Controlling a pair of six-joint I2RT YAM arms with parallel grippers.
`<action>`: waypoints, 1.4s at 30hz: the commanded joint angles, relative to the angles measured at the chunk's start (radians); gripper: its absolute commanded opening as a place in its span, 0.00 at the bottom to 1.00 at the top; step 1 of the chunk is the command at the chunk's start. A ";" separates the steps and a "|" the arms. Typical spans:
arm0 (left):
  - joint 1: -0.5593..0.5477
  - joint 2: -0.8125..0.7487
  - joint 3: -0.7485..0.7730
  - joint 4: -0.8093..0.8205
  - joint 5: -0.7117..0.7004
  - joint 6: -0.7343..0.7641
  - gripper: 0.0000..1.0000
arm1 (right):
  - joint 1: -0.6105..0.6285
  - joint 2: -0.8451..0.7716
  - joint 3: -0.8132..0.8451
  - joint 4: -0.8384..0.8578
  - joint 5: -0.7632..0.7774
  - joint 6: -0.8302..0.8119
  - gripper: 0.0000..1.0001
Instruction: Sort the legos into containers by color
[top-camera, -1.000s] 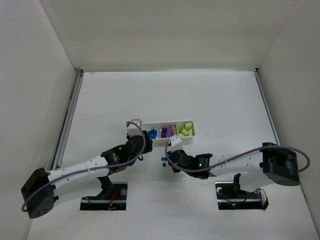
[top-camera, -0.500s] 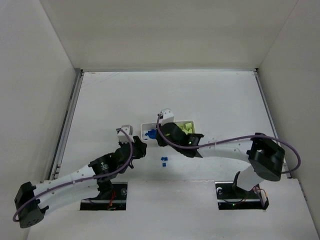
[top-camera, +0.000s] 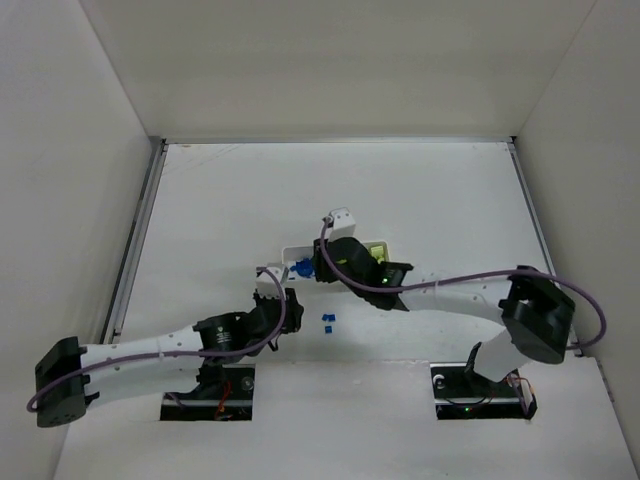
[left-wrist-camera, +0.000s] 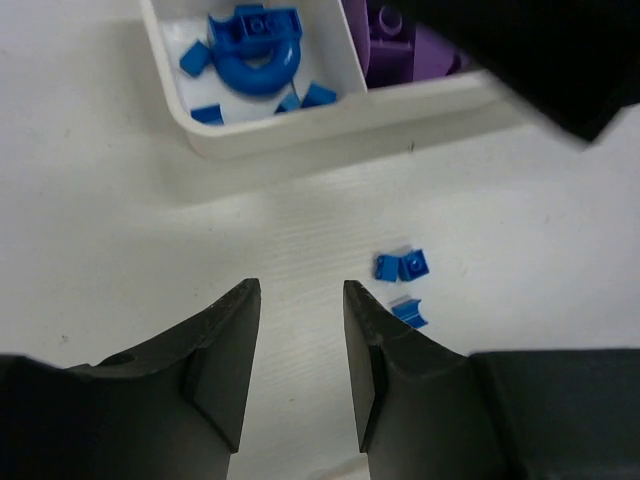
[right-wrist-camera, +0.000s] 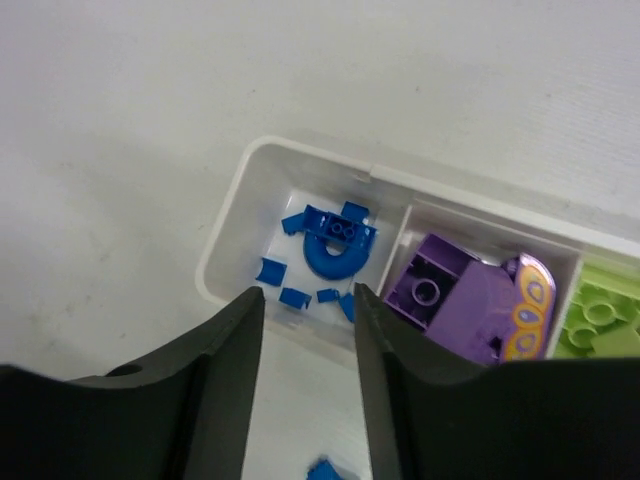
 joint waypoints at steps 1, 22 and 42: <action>-0.056 0.089 0.039 0.075 -0.032 -0.002 0.35 | 0.003 -0.156 -0.097 0.039 0.076 0.034 0.41; -0.137 0.639 0.183 0.341 -0.047 0.069 0.31 | 0.389 -0.402 -0.432 -0.156 0.190 0.354 0.35; -0.143 0.478 0.079 0.382 -0.084 0.017 0.31 | 0.392 -0.408 -0.453 -0.141 0.205 0.352 0.35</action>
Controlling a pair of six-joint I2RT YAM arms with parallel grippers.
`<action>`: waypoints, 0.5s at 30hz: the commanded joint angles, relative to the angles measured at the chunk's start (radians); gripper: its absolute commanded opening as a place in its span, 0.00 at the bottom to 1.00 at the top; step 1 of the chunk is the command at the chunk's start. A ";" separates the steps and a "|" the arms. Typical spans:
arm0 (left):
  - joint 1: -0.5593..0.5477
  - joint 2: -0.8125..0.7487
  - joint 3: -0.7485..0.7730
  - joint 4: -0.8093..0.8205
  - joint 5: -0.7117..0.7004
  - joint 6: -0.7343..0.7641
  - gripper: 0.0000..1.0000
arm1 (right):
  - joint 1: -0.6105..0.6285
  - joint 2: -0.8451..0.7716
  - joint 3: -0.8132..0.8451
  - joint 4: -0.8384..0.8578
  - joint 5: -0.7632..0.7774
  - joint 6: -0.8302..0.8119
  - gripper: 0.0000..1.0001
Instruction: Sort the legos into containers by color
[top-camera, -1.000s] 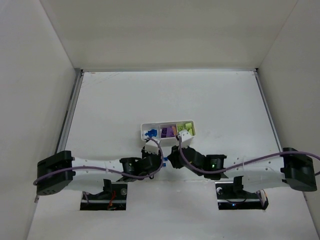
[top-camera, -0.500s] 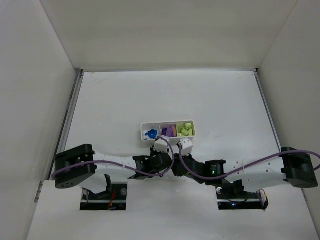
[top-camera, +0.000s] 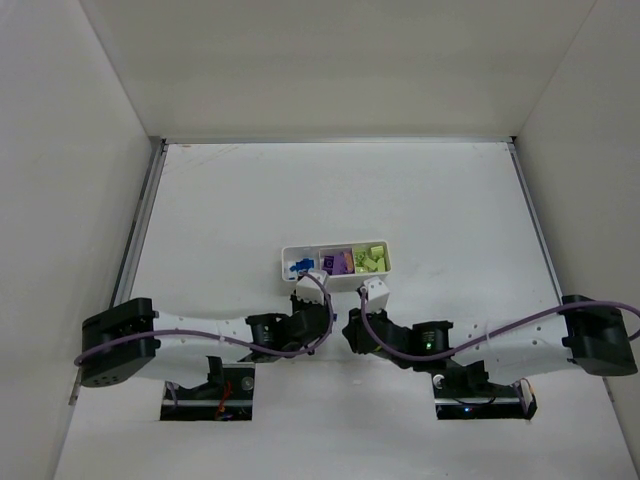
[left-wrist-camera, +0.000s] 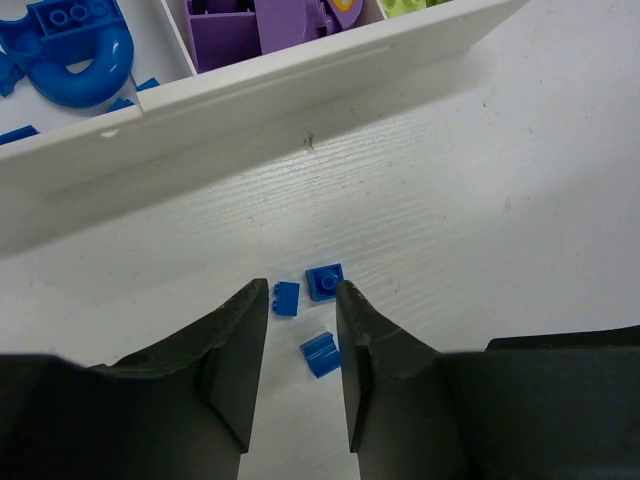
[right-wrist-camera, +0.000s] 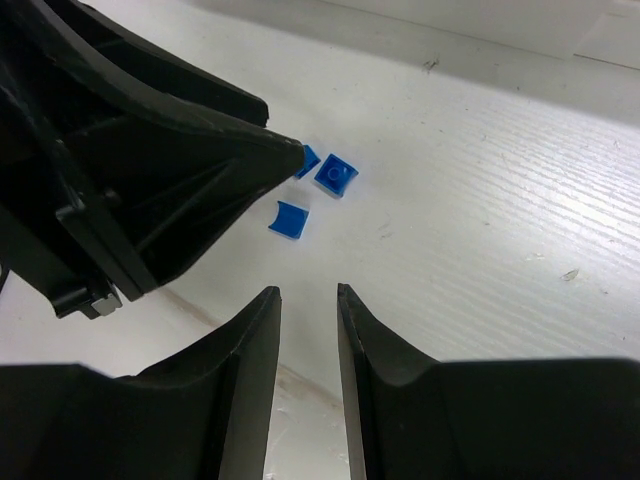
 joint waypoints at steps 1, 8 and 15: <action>-0.001 -0.011 -0.013 0.013 -0.017 -0.014 0.29 | 0.007 0.000 0.002 0.025 0.027 0.011 0.35; -0.018 0.103 0.030 -0.020 -0.009 -0.023 0.24 | 0.007 -0.038 -0.013 0.025 0.031 0.013 0.35; 0.000 0.127 0.037 -0.012 -0.014 -0.024 0.24 | 0.010 -0.030 -0.010 0.027 0.033 0.014 0.35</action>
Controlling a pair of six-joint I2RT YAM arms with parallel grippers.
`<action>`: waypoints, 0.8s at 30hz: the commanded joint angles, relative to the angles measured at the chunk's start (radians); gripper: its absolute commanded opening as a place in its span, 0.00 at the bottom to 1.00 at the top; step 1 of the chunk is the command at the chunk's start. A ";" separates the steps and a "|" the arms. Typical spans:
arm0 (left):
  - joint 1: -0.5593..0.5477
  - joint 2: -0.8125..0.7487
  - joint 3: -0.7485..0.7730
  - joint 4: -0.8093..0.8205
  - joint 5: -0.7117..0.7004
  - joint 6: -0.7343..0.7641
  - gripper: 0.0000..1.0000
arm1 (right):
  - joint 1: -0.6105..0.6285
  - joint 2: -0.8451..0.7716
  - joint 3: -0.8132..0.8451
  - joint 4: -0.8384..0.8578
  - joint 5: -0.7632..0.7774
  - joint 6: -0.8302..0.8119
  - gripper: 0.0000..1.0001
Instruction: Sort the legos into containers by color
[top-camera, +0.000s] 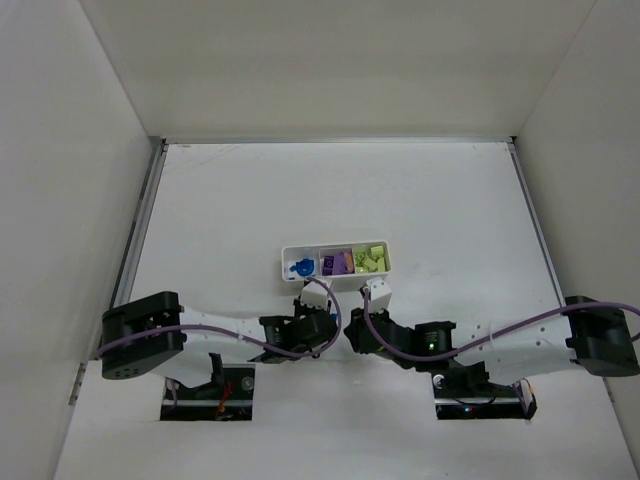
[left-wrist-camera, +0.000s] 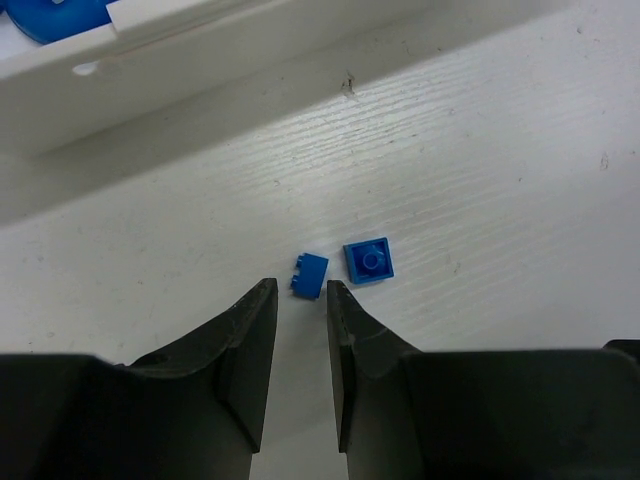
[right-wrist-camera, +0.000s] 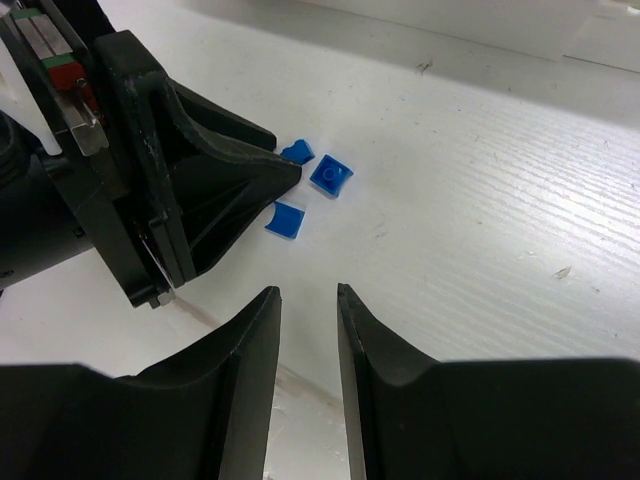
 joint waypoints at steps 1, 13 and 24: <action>0.012 0.007 0.032 0.002 -0.012 -0.014 0.24 | 0.010 -0.005 0.005 0.029 0.026 0.014 0.35; 0.030 0.062 0.026 0.044 -0.017 -0.008 0.06 | -0.005 0.122 0.028 0.109 0.005 0.014 0.43; 0.091 -0.436 -0.012 -0.133 -0.135 -0.008 0.07 | -0.074 0.302 0.121 0.186 0.021 0.003 0.51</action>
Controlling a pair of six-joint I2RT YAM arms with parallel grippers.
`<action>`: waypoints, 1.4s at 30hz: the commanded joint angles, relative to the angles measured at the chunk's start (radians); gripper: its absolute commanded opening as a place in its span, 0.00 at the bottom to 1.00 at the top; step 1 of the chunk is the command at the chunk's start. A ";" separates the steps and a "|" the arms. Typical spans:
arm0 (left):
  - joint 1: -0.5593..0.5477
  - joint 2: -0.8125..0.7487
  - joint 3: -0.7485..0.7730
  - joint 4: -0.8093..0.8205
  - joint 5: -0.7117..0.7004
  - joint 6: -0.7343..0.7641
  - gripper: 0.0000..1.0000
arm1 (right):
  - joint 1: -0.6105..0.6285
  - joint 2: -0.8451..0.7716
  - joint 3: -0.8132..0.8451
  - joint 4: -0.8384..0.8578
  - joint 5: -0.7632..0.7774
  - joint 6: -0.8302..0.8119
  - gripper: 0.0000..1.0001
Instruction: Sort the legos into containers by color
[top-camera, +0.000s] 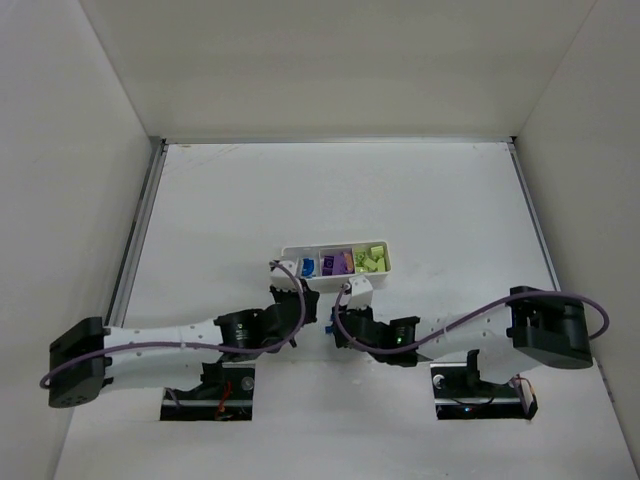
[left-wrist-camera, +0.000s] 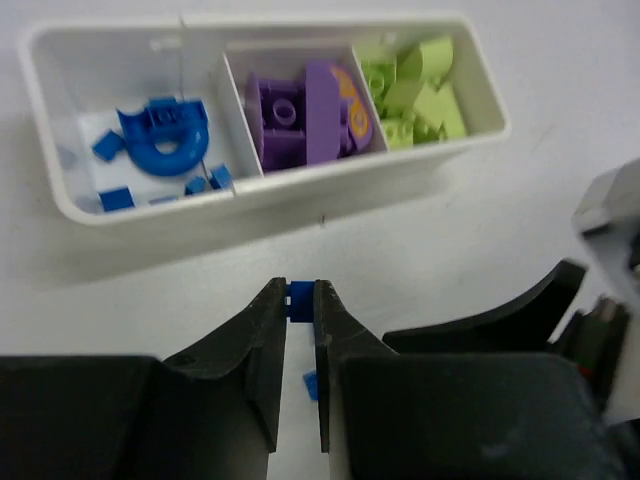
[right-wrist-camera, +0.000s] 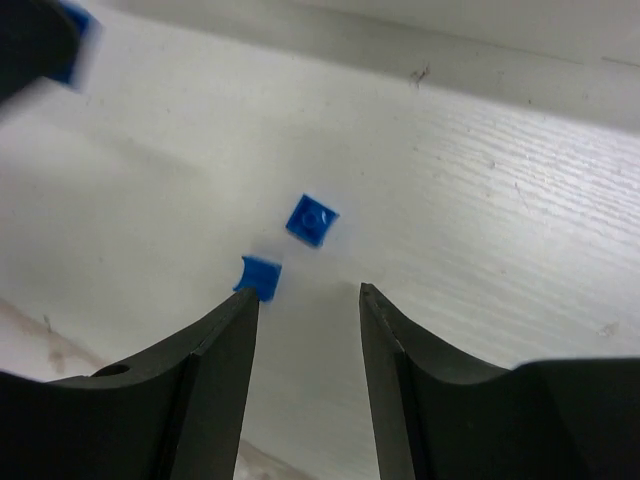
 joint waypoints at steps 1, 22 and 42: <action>0.073 -0.086 0.018 -0.058 -0.060 0.021 0.07 | -0.022 0.033 0.057 0.079 0.023 -0.002 0.51; 0.421 0.140 0.150 0.114 0.158 0.147 0.36 | -0.030 0.190 0.186 -0.044 0.121 0.053 0.37; 0.085 -0.373 -0.099 -0.224 0.002 -0.076 0.28 | -0.080 -0.017 0.268 -0.001 0.100 -0.160 0.24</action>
